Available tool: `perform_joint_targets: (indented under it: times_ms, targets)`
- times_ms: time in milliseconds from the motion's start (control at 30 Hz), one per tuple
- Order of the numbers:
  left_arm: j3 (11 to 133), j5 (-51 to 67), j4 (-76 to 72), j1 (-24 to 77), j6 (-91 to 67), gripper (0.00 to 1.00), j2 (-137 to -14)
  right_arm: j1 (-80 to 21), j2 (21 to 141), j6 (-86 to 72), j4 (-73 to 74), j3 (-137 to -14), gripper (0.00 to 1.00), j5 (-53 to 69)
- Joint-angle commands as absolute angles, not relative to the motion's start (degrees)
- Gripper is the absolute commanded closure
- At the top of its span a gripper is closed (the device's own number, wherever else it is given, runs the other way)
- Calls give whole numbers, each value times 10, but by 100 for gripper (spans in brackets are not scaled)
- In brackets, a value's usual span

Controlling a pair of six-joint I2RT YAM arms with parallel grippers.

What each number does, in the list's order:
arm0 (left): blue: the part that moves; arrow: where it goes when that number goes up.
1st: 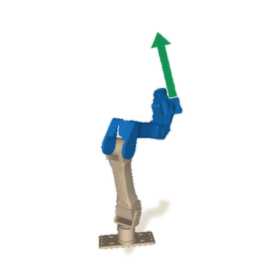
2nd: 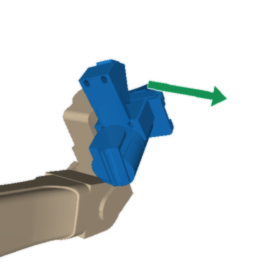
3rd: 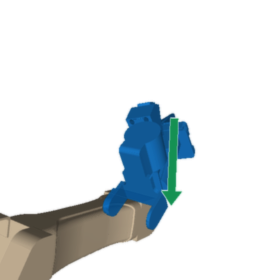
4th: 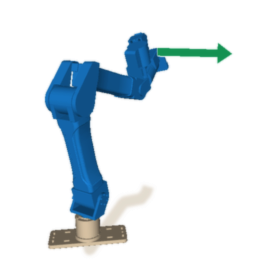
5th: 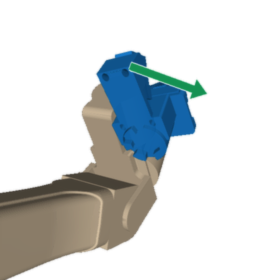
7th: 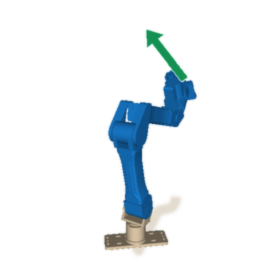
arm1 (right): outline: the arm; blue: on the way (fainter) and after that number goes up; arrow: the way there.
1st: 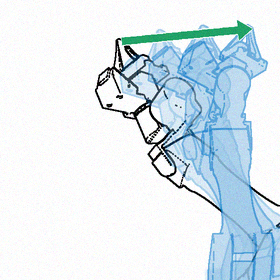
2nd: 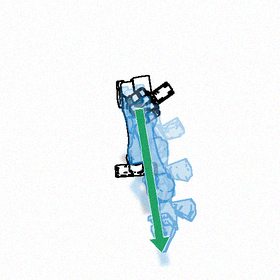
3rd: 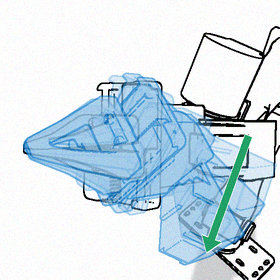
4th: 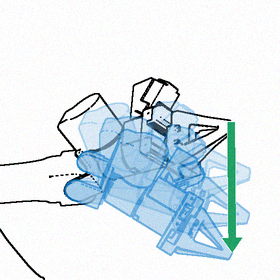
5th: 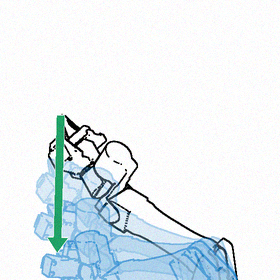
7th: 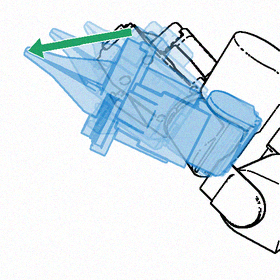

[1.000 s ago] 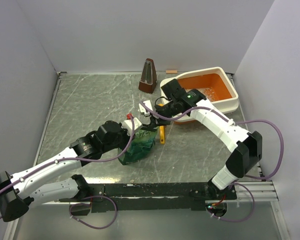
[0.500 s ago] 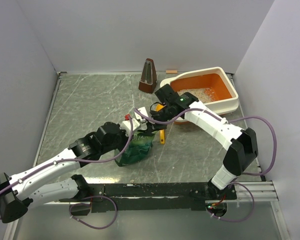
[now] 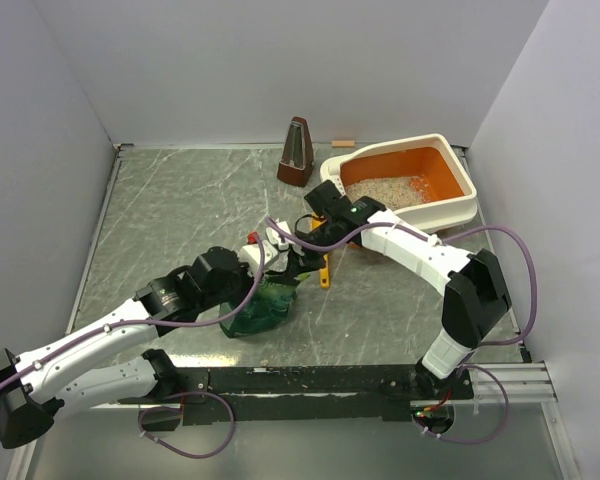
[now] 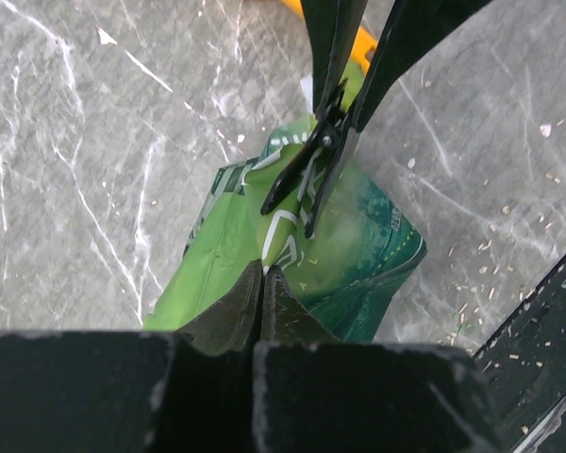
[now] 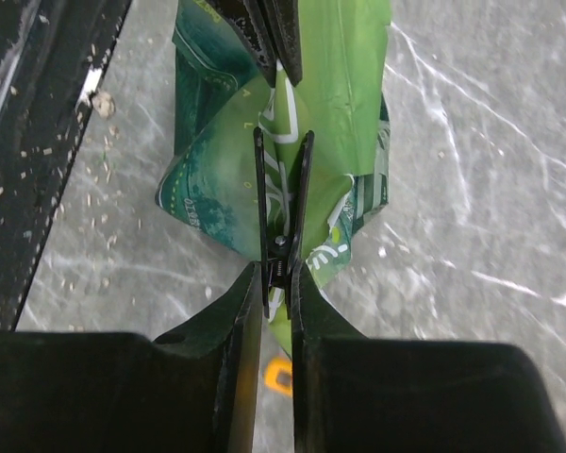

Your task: Fill the litter box with clean litter

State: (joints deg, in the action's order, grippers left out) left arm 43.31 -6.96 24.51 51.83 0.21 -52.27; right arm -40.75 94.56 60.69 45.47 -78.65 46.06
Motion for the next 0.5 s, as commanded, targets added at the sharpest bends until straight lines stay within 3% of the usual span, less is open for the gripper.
perform_joint_targets:
  times_ms: [0, 233, 300, 333, 367, 467]
  targets:
    - [441, -91, 212, 519, 4, 99, -521, -463, 968, 582, 395, -719, 91, 461]
    - [441, -92, 213, 519, 4, 99, -525, -474, 971, 545, 331, -686, 84, 478]
    - [442, -92, 213, 519, 4, 99, -523, -475, 971, 535, 325, -686, 78, 480]
    - [442, -93, 213, 519, 4, 99, -523, -475, 969, 530, 321, -685, 58, 482]
    - [440, -94, 213, 519, 4, 99, -522, -475, 966, 528, 315, -682, 2, 483]
    - [440, -94, 212, 519, 4, 99, -520, -475, 945, 512, 282, -665, 0, 474]
